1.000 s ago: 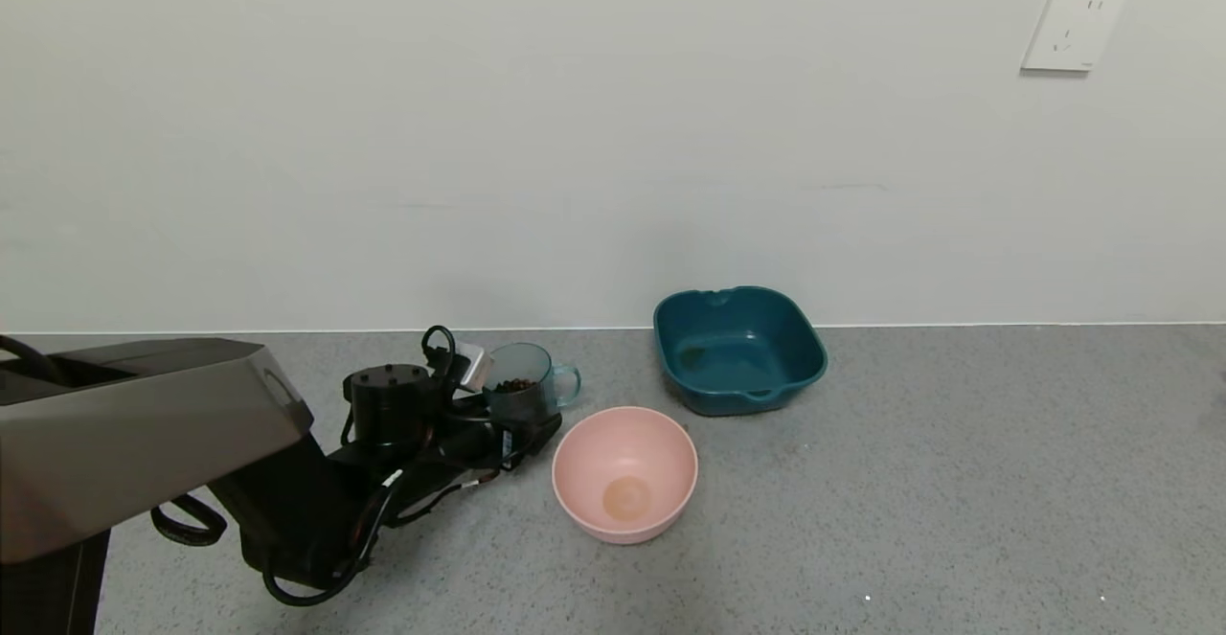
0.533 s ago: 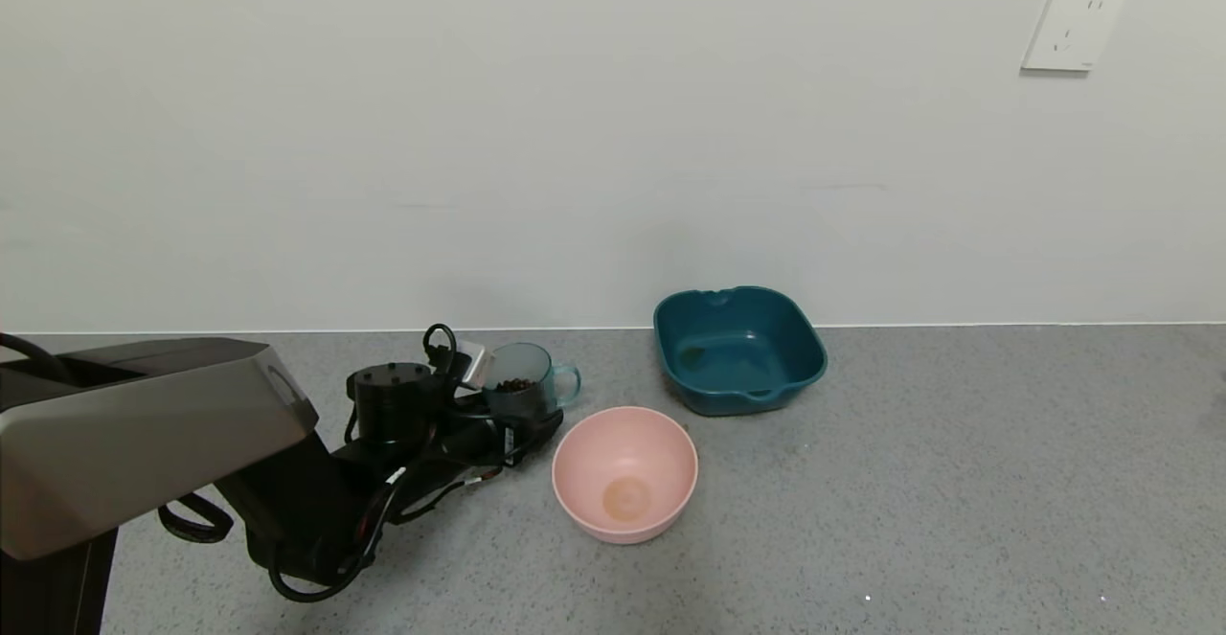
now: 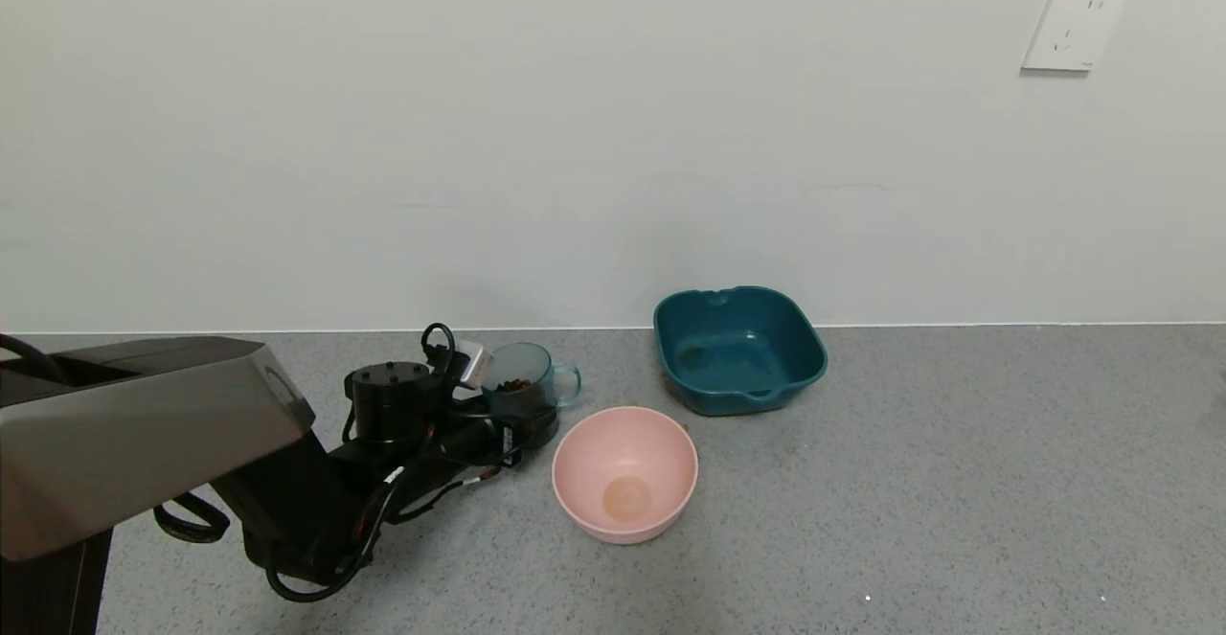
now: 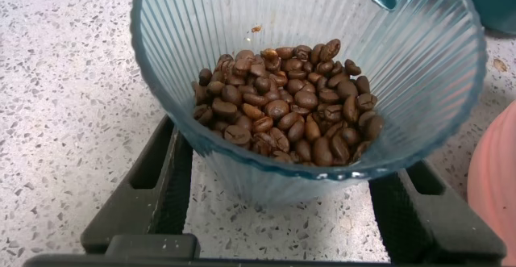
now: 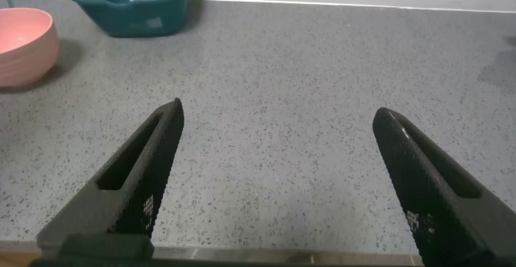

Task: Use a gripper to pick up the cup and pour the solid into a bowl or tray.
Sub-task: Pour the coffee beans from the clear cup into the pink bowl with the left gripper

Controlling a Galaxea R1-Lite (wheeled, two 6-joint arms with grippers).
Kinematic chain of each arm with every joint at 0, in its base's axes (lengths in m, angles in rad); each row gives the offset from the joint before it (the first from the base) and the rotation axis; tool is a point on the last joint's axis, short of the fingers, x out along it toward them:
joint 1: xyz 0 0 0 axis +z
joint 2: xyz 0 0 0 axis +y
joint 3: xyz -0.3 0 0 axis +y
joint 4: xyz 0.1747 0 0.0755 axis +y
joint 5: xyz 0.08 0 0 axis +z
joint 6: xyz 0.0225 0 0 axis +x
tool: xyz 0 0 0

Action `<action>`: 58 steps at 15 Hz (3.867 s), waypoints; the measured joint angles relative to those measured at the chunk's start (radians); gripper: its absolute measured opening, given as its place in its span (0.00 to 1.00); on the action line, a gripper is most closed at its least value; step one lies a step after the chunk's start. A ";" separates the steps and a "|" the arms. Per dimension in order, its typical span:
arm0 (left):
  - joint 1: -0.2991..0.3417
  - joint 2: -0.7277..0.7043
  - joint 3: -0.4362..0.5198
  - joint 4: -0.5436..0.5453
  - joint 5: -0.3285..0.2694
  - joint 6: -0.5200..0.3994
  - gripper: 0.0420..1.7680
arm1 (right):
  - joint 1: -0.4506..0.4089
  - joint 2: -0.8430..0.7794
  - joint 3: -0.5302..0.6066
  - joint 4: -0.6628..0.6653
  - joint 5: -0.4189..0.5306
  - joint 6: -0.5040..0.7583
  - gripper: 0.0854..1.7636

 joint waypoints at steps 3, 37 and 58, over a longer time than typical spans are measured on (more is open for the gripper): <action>0.004 -0.025 0.005 0.006 0.001 -0.001 0.72 | 0.000 0.000 0.000 0.000 0.000 0.000 0.97; -0.260 -0.391 0.133 0.179 0.514 0.678 0.71 | 0.000 0.000 0.000 0.000 0.000 0.000 0.97; -0.318 -0.394 0.141 0.180 0.601 1.113 0.71 | 0.000 0.000 0.000 0.000 0.000 0.000 0.97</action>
